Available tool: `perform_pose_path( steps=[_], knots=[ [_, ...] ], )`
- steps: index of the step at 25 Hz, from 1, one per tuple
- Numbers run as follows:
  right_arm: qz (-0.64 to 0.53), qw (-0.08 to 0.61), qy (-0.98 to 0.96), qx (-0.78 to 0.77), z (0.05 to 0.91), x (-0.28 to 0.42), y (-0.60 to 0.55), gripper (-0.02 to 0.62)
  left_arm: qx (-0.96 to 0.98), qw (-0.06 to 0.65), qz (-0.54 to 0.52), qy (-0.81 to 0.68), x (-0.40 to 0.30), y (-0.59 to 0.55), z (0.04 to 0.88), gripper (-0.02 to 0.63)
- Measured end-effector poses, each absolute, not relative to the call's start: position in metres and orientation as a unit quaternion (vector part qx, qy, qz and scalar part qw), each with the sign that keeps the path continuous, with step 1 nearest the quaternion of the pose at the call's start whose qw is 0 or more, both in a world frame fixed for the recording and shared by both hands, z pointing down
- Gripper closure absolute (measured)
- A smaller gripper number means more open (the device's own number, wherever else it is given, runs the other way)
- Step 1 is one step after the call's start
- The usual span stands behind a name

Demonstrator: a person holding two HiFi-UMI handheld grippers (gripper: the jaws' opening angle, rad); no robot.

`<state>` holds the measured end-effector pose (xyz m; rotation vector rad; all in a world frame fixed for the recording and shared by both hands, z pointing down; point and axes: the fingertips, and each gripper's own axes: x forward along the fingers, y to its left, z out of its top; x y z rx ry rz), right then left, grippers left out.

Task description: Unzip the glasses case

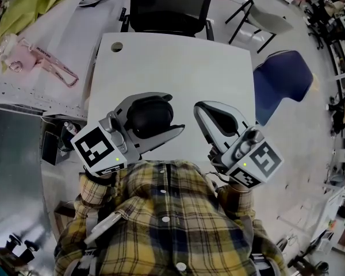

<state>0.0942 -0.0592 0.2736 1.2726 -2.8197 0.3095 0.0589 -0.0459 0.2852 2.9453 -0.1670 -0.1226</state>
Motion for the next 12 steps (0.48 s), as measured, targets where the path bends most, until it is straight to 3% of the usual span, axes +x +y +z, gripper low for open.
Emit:
perform_pose_path(
  steps=[12],
  knots=[
    [0.106,0.017,-0.903,0.416,0.2811,0.0957,-0.0643,0.597,0.993,0.095,-0.038,-0.056,0.0604,-0.0494,0.2874,0.358]
  ],
)
